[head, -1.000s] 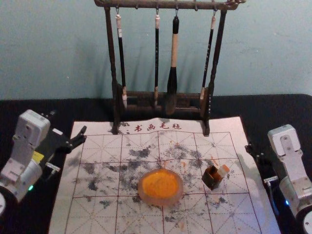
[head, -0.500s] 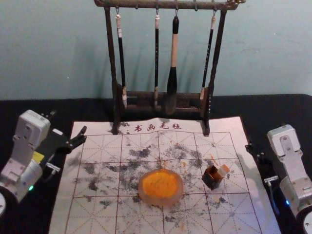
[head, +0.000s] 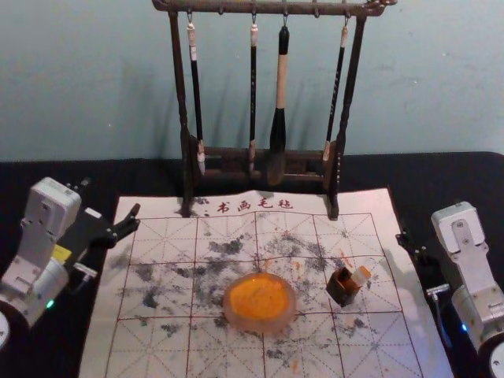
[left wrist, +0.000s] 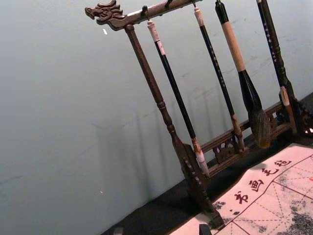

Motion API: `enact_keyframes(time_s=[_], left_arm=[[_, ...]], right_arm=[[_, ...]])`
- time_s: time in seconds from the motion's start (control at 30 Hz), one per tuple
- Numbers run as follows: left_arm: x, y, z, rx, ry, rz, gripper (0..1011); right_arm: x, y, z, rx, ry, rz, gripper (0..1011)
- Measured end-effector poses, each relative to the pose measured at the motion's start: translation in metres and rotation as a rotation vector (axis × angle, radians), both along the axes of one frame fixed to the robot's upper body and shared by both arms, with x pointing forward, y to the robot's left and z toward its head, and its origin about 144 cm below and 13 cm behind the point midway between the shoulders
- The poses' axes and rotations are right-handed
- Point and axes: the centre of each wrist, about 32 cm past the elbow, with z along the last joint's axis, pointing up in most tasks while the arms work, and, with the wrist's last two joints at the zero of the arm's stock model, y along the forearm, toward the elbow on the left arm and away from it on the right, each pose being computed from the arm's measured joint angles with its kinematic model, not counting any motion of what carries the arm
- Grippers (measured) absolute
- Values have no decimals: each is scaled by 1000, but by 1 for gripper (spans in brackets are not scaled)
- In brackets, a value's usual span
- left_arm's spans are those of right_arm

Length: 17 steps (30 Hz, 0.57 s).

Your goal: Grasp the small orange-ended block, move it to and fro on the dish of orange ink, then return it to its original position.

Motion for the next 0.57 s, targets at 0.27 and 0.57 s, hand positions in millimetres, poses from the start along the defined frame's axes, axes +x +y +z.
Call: enact_keyframes(time_s=[0.27, 0.57], left_arm=[[0, 0, 0, 0, 0, 0, 1001], [0, 0, 0, 0, 0, 0, 1001]], right_arm=[[0, 0, 0, -1, -2, 0, 1002], [0, 0, 0, -1, -2, 0, 1002]])
